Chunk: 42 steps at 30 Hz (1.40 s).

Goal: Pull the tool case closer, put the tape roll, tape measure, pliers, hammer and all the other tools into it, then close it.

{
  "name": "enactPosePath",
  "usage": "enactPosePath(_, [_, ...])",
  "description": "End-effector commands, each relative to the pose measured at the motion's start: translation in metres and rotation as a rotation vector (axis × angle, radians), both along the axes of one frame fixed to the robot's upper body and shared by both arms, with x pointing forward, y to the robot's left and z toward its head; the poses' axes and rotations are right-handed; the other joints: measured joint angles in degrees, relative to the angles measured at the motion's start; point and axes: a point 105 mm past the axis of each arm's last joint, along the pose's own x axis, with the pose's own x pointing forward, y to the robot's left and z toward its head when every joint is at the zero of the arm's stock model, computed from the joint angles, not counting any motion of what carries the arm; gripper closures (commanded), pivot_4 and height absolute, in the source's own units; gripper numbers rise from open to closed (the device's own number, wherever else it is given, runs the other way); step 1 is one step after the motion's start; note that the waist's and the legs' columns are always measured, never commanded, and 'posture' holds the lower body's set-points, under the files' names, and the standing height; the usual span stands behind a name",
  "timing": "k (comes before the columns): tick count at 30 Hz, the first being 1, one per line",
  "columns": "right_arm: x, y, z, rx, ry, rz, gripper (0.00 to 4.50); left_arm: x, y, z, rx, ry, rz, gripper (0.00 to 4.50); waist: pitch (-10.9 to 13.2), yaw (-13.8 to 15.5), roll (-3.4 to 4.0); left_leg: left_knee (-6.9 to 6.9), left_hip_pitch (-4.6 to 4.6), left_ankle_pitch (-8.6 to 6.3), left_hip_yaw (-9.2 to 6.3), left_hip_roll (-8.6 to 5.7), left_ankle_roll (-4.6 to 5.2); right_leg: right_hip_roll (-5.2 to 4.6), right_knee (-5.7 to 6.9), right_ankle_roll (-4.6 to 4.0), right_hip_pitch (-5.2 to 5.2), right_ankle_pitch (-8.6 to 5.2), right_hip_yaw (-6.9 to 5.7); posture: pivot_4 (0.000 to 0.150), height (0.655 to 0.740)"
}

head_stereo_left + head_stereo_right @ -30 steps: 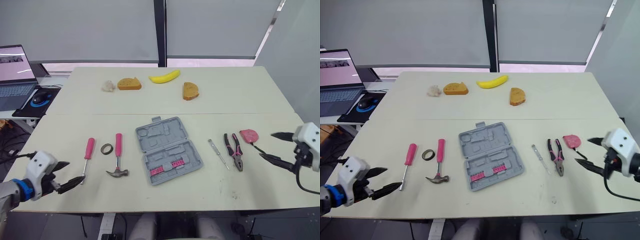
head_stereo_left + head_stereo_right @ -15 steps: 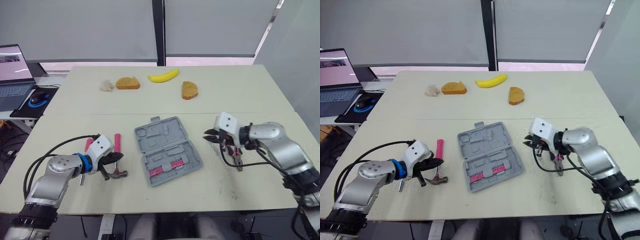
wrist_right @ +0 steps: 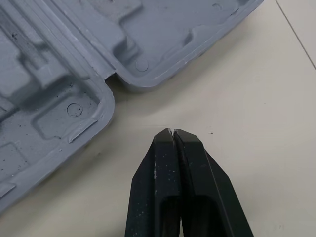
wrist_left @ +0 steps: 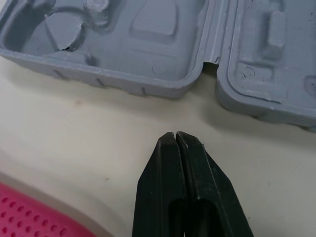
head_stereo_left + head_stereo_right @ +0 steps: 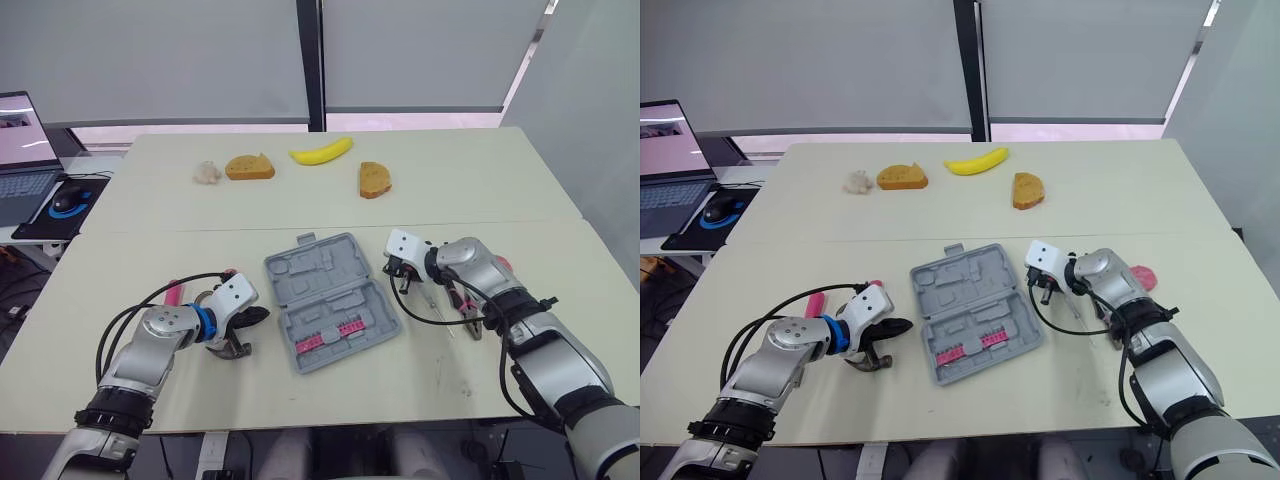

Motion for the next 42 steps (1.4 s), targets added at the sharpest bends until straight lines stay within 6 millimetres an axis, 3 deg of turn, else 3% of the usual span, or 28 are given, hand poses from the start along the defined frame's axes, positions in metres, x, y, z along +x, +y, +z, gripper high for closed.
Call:
enactPosePath(1, [0.003,0.008,0.006,0.016,-0.015,0.032,4.48,0.003,-0.006,0.003,-0.009,-0.016,-0.011,4.50,0.00,-0.04,-0.01,0.00,-0.01,0.00,0.11,-0.01,0.00,0.00,0.14,0.00,-0.14,0.00,0.13,0.150,0.7400])
enactPosePath(8, [-0.006,0.032,-0.002,0.063,0.034,0.096,4.48,0.005,-0.021,0.000,-0.031,0.009,-0.029,4.50,-0.02,-0.05,-0.02,0.02,0.12,0.00,0.26,0.02,0.06,0.13,0.59,0.02,-0.37,0.01,0.50,0.150,0.7400])
enactPosePath(15, [-0.017,0.041,-0.005,0.088,0.073,0.160,4.48,0.010,-0.026,0.002,-0.028,-0.005,-0.042,4.50,-0.02,-0.04,-0.01,0.02,0.15,0.01,0.26,0.03,0.04,0.19,0.67,0.02,-0.40,0.02,0.60,0.150,0.7400])
enactPosePath(23, [-0.032,0.030,-0.004,0.106,0.101,0.174,4.48,0.008,-0.042,0.003,-0.045,0.006,-0.101,4.50,-0.02,0.23,-0.02,0.02,0.12,0.00,0.24,0.01,0.05,0.18,0.65,0.02,-0.41,0.02,0.60,0.150,0.7400])
enactPosePath(31, [-0.054,0.010,0.004,0.174,0.103,0.024,4.48,0.002,-0.060,0.007,-0.063,0.030,-0.188,4.50,-0.03,0.36,-0.03,0.02,0.02,0.00,0.21,-0.01,0.06,0.16,0.61,0.02,-0.45,0.02,0.59,0.150,0.7400])
enactPosePath(42, [-0.119,0.006,-0.013,0.213,0.201,-0.103,4.48,-0.026,-0.066,0.000,-0.015,0.135,-0.340,4.50,-0.03,0.14,-0.04,0.00,-0.01,-0.01,0.19,0.02,0.08,0.20,0.59,0.03,-0.48,0.01,0.60,0.150,0.7400])
